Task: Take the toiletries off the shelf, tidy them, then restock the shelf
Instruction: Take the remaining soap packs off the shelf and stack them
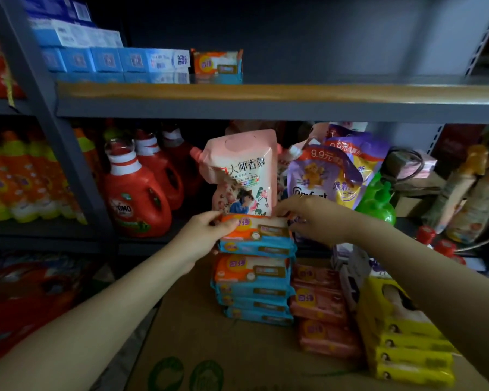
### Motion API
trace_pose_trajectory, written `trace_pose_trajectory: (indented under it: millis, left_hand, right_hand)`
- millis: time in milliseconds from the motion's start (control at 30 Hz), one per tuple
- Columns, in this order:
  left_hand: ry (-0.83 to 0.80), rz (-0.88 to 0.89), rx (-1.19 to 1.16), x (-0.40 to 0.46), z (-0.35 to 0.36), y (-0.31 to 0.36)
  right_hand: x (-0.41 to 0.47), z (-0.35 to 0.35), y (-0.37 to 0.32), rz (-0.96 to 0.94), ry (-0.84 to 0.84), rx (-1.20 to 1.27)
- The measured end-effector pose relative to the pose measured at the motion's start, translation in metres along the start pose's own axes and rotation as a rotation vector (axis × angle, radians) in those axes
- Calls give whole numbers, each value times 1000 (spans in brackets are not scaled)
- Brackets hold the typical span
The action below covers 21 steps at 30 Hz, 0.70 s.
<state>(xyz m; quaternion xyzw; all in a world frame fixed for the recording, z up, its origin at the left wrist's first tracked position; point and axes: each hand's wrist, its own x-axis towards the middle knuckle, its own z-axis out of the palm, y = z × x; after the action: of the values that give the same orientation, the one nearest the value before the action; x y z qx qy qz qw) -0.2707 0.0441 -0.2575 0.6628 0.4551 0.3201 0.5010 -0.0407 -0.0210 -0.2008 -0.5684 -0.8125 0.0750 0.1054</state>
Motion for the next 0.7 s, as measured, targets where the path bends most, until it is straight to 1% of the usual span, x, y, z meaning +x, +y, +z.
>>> trace_pose_trajectory:
  millis: [100,233,333,400,467,567,633,700]
  left_hand:
    - [5,11,170,13,5,0]
    - [-9,129,548,26,3,-6]
    - [-54,158,631,30,3,-8]
    - [-29,201,708,30,-1,-3]
    - [77,329,761,30,-12,13]
    - [280,612,725,30,-38,51]
    - [375,794,741,29,-57,80]
    - [452,941,806,31,-74,107]
  right_hand:
    - [3,2,3,46,58,-13]
    - [6,0,-3,15,143,3]
    - [10,-4,-12,-7,193,-15]
    - [14,-8,-20,16,261,-34]
    - [19,-15,-28,34,355,-19]
    - [27,-31,-40,7,490,67]
    - [37,-43,-48,5,546,107]
    - [52,-57,-55,9,595,120]
